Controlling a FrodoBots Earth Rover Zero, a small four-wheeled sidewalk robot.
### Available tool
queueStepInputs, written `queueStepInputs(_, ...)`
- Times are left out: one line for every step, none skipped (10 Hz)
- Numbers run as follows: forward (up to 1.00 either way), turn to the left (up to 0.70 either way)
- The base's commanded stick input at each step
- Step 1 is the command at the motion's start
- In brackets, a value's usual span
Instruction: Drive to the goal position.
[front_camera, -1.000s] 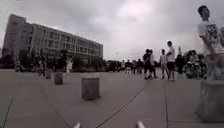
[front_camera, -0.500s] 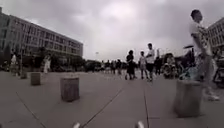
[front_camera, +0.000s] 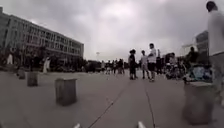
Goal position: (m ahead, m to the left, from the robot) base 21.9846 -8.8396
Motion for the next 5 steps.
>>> queueStepInputs(0.7, 0.0)
queueStepInputs(0.7, 0.0)
queueStepInputs(0.7, 0.0)
queueStepInputs(0.7, 0.0)
queueStepInputs(0.7, 0.0)
